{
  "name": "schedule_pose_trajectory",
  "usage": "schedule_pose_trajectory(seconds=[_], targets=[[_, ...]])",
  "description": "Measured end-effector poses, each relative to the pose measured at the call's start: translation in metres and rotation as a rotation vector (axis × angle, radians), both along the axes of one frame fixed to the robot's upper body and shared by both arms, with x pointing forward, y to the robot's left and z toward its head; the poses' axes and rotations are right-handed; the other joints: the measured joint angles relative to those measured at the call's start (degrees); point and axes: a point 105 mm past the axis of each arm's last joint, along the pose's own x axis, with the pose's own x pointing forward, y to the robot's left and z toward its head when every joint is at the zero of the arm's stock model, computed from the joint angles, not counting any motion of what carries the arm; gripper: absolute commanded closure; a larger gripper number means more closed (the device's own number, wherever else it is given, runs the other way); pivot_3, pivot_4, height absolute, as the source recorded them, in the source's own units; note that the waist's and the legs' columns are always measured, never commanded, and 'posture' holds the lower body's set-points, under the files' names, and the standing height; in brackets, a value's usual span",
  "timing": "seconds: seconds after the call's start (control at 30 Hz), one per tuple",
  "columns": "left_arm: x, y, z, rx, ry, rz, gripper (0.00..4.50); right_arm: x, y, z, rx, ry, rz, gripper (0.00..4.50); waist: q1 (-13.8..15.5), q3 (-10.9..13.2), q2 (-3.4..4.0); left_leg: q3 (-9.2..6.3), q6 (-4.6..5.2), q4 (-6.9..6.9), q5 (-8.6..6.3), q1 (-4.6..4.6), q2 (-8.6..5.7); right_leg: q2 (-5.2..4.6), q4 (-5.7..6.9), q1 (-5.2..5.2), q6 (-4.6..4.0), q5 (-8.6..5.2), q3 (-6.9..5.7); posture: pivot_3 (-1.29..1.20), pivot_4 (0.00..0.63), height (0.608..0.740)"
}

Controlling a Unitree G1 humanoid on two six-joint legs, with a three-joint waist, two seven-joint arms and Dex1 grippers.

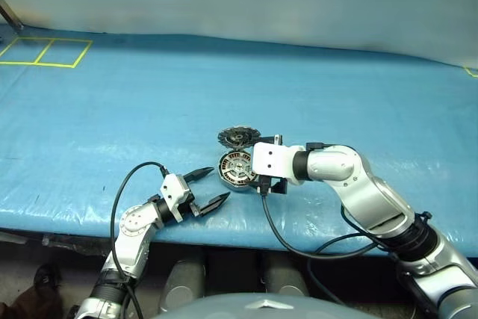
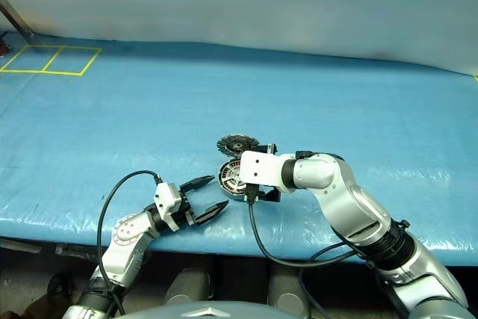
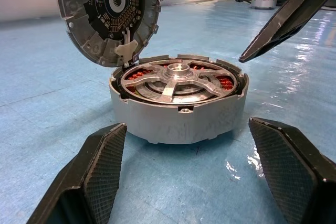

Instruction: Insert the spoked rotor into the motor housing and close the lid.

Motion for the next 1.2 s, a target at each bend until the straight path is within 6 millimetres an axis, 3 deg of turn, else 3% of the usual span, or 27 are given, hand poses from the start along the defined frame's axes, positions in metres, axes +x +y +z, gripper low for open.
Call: schedule_pose_trajectory(seconds=[0.1,0.3,0.5,0.63,0.93,1.03,1.2], targets=[[-0.001,0.004,0.0,-0.001,0.003,0.009,0.41,-0.001,-0.006,-0.004,0.048,0.034,-0.059,0.61,0.02,0.0,0.0,0.0,0.0,-0.02,0.0,-0.01,0.0,0.0,0.0,-0.02,0.0,0.0,0.0,0.0,0.15,0.74],[-0.002,0.014,0.002,0.028,0.009,0.011,0.41,-0.004,-0.02,-0.003,0.18,0.067,-0.19,2.57,0.0,0.01,0.0,0.01,0.0,0.0,0.0,-0.04,0.01,0.0,0.03,-0.05,0.0,0.0,0.01,0.0,0.15,0.74],[0.0,0.02,0.009,0.046,-0.008,0.01,0.41,0.007,-0.056,-0.005,0.193,0.018,-0.419,4.48,0.06,0.01,0.0,0.02,-0.01,0.02,0.0,-0.07,0.0,-0.01,0.02,-0.07,0.0,0.0,0.01,0.0,0.15,0.74],[0.001,0.021,0.012,0.055,-0.017,0.004,0.41,0.018,-0.073,-0.011,0.156,-0.01,-0.528,4.48,-0.11,0.01,0.01,0.03,-0.01,0.0,0.0,-0.06,0.01,0.0,0.03,-0.09,0.0,0.0,0.01,0.0,0.15,0.74],[0.003,0.022,0.014,0.058,-0.014,-0.003,0.41,0.066,-0.085,-0.004,0.149,-0.154,-0.672,4.48,-0.36,0.03,0.02,0.05,0.0,0.0,0.0,-0.09,0.0,0.0,0.03,-0.11,0.0,0.01,0.02,0.0,0.15,0.74],[0.005,0.023,0.015,0.063,-0.017,-0.002,0.41,0.083,-0.072,0.012,0.24,-0.171,-0.637,4.48,-0.64,0.04,0.03,0.04,0.0,-0.01,0.0,-0.08,0.02,0.03,0.04,-0.1,-0.01,0.01,0.01,0.0,0.15,0.74],[0.006,0.025,0.014,0.068,0.006,-0.004,0.41,0.084,-0.014,0.049,0.497,-0.087,-0.414,4.48,-1.29,0.04,0.04,-0.03,0.01,-0.08,0.0,-0.06,0.03,0.07,0.04,-0.09,-0.02,0.02,0.01,0.0,0.15,0.74]])
